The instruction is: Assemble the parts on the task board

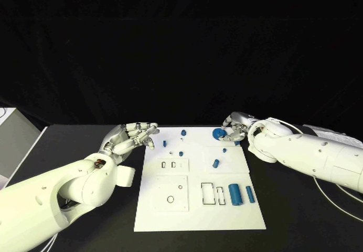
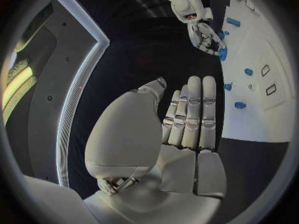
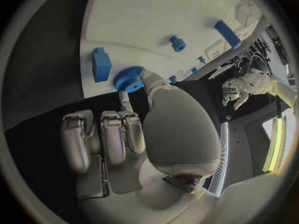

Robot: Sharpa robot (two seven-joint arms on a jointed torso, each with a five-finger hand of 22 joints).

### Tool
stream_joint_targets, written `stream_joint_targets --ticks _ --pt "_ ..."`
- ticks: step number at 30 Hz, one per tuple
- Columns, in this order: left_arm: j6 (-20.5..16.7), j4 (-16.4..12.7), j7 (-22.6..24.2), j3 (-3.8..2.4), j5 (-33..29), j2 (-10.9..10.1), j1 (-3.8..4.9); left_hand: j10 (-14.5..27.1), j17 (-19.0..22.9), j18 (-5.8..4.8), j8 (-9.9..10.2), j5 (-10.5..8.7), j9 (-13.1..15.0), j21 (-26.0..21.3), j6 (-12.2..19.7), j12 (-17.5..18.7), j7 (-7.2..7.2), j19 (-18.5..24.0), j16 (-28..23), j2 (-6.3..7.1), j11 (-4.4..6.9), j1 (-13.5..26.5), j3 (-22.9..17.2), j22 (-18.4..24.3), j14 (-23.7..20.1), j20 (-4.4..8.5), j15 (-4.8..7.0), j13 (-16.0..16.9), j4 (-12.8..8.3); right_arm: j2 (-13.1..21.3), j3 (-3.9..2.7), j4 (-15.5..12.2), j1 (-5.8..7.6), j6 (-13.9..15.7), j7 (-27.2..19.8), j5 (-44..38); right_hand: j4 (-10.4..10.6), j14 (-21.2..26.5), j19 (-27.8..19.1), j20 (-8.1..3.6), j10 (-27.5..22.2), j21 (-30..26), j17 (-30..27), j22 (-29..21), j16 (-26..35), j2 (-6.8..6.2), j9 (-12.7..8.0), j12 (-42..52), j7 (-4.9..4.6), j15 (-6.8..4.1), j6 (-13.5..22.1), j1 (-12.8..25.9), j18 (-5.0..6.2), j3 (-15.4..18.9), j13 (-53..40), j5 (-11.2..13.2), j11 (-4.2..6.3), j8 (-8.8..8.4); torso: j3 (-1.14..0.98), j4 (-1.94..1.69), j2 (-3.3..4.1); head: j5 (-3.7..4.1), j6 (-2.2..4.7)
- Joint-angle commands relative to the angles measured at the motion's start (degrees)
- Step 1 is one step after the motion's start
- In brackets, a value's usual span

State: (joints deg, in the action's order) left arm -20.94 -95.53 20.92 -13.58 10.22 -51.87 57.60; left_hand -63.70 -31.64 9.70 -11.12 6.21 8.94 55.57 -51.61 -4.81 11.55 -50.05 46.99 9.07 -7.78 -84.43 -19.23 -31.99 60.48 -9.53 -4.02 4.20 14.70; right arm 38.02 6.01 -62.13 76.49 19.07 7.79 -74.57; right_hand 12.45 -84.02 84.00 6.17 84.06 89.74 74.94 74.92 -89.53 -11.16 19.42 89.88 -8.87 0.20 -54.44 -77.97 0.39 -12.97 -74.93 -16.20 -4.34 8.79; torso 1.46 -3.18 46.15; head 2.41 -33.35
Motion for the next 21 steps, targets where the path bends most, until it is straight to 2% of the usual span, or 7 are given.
stream_joint_targets --ticks 1,6,21 --pt "0.48 -0.05 0.06 -0.04 0.20 0.09 0.00 -0.27 -0.05 0.82 -0.26 -0.17 0.02 0.28 -0.36 -0.16 -0.10 0.23 0.39 0.40 0.00 0.09 -0.29 -0.10 -0.18 -0.02 0.25 0.05 -0.05 0.01 0.05 -0.19 -0.10 0.17 -0.35 0.34 0.63 -5.80 6.00 -0.03 5.94 0.26 14.28 15.08 -0.29 -0.23 0.03 0.12 -0.08 -0.09 -0.35 0.43 -0.39 0.15 -15.07 -0.44 0.10 0.18 -0.01 0.02 0.00 0.00 0.06" --pt "0.49 -0.03 0.00 -0.04 0.20 0.09 0.00 -0.27 -0.05 0.82 -0.26 -0.17 0.02 0.28 -0.36 -0.16 -0.10 0.23 0.39 0.40 0.00 0.09 -0.29 -0.10 -0.18 -0.02 0.25 0.05 -0.05 0.03 0.05 -0.28 -0.10 0.49 -0.32 0.41 1.29 -5.82 6.00 -0.05 5.94 0.26 14.38 15.08 -0.31 -0.62 -0.05 0.12 -0.09 -0.09 -0.11 0.91 -0.39 0.54 -15.07 -0.45 0.10 0.02 -0.02 0.05 0.02 0.04 0.13" --pt "0.60 0.07 -0.19 -0.04 0.20 0.13 0.00 -0.23 -0.05 0.82 -0.26 -0.14 0.02 0.38 -0.36 -0.14 -0.08 0.28 0.45 0.39 -0.01 0.00 -0.44 -0.15 -0.20 -0.01 0.25 0.03 -0.11 -0.18 0.04 -0.43 -0.10 1.33 0.40 -0.32 1.90 -5.85 6.00 -0.05 5.94 0.26 14.48 15.08 -0.33 -0.52 -0.04 0.12 -0.03 -0.09 -0.24 1.20 -0.39 0.68 -15.07 -0.46 0.14 0.08 0.00 0.02 0.03 0.23 0.22"
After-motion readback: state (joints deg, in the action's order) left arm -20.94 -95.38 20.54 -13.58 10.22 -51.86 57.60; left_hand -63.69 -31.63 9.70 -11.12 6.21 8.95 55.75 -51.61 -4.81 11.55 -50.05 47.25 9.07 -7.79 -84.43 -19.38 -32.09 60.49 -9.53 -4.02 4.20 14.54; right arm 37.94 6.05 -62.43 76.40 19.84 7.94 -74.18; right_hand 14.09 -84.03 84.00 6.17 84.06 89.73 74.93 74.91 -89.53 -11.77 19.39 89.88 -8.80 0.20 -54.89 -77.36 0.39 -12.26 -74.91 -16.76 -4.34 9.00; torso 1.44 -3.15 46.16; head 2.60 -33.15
